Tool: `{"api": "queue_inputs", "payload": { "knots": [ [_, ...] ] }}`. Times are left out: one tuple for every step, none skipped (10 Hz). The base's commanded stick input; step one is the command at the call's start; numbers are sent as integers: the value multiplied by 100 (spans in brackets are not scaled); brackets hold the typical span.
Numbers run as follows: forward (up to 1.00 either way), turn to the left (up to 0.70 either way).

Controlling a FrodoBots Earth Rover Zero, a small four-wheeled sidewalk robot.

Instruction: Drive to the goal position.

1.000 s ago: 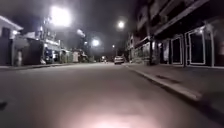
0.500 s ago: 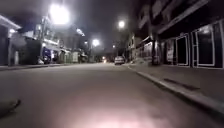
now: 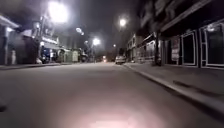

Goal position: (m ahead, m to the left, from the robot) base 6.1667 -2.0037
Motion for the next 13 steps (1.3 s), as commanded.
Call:
{"api": "queue_inputs", "payload": {
  "knots": [
    [100, 0],
    [100, 0],
    [100, 0],
    [100, -15],
    [100, -40],
    [100, -37],
    [100, -22],
    [100, -2],
    [100, 0],
    [100, 0],
    [100, 0],
    [100, 0],
    [100, 0]
  ]
}}
